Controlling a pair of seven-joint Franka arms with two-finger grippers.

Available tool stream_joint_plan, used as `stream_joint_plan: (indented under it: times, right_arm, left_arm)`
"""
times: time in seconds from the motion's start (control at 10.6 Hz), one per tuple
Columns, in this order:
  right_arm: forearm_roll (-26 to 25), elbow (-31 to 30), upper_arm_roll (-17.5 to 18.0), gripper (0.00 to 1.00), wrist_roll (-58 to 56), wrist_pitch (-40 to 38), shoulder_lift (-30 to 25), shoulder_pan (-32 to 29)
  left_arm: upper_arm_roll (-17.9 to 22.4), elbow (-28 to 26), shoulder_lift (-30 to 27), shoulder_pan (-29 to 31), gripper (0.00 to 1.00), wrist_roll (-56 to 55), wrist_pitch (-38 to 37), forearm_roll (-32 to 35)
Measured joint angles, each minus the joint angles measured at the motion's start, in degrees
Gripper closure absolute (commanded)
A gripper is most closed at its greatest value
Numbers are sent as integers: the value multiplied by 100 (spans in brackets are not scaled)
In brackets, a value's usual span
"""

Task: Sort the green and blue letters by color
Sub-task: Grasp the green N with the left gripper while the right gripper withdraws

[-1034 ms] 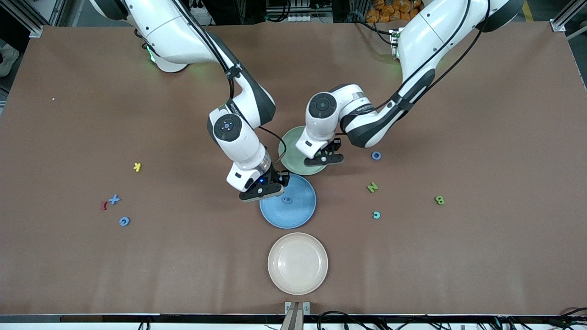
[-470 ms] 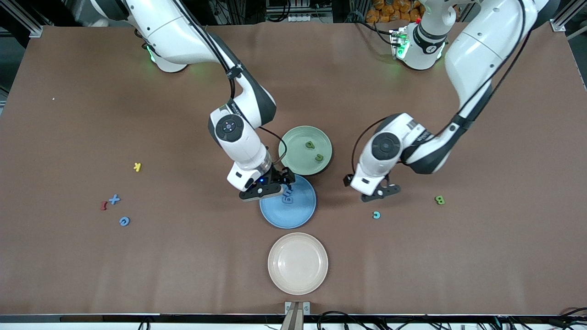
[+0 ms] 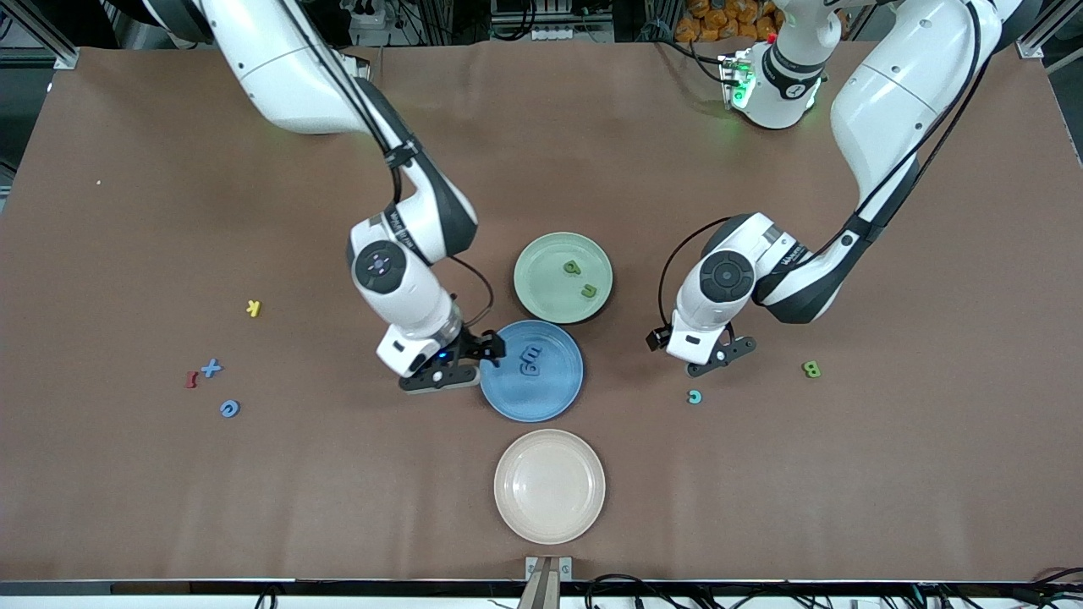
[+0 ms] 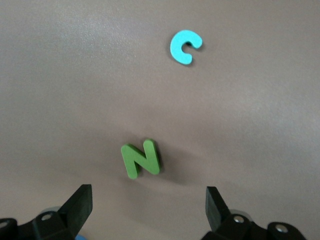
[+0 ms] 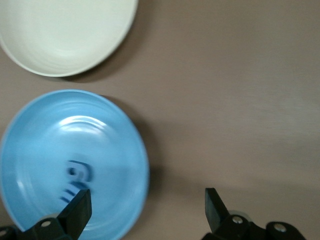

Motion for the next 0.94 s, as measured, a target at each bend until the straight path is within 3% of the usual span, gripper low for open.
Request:
stream_joint_plan:
  times: [0.38, 0.75, 0.85, 0.94]
  right_arm:
    - [-31, -2, -23, 0, -513, -943, -297, -782]
    - [-883, -253, -82, 0, -540, -968, -311, -1352]
    - [-932, -257, -85, 0, -605, -948, -316, -1533]
    - [-938, -258, -102, 0, -627, -940, -340, -1672]
  left_arm:
    - [49, -572, 21, 422, 0, -88, 846, 530]
    - [31, -583, 21, 387, 1, -219, 935, 541]
    - [30, -583, 21, 375, 58, -234, 936, 543]
    - [30, -583, 21, 374, 100, -236, 936, 544]
